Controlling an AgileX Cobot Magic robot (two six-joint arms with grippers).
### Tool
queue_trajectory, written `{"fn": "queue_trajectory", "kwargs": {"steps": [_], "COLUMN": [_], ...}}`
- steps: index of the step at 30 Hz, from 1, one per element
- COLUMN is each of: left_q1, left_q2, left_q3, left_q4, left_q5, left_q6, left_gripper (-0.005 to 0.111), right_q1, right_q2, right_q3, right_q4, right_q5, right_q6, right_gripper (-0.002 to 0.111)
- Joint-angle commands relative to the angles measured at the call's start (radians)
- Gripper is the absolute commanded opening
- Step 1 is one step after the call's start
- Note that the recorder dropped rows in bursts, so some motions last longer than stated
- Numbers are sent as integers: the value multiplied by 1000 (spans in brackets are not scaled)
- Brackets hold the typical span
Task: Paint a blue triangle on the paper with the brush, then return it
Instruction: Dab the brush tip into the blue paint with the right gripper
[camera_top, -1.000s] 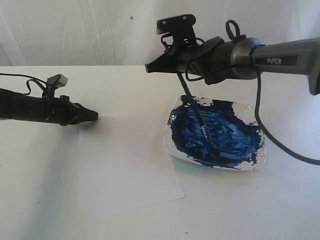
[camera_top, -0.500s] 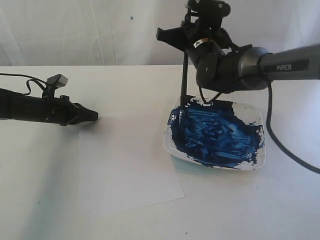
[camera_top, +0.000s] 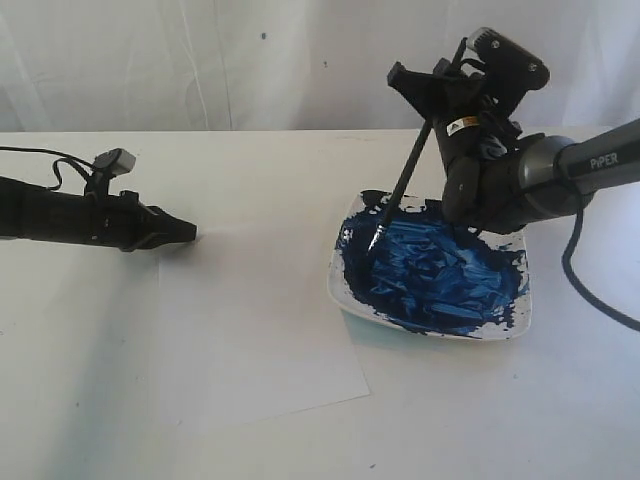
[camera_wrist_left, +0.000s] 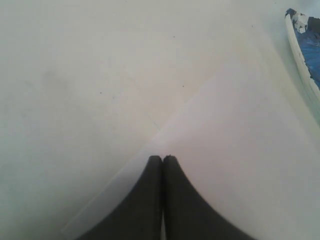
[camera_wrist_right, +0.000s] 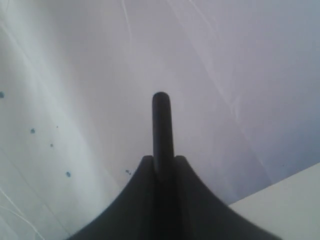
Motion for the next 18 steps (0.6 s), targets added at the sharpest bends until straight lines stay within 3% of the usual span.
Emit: {"fn": "queue_trajectory", "kwargs": {"steps": [1, 6, 10, 18], "left_q1": [1, 1, 1, 1], "left_q2": [10, 10, 10, 10], "left_q3": [8, 8, 8, 8], "left_q4": [35, 35, 35, 35], "left_q5": [-15, -15, -15, -15], "left_q6": [0, 0, 0, 0], "left_gripper": [0, 0, 0, 0], "right_q1": [-32, -47, -47, -47], "right_q2": [-3, 51, 115, 240], "right_q3": [7, -4, -37, -195], "right_q4": [-12, -51, -79, -79], "right_q5": [-17, -40, -158, -173], "right_q6": [71, 128, 128, 203], "right_gripper": [0, 0, 0, 0]}}
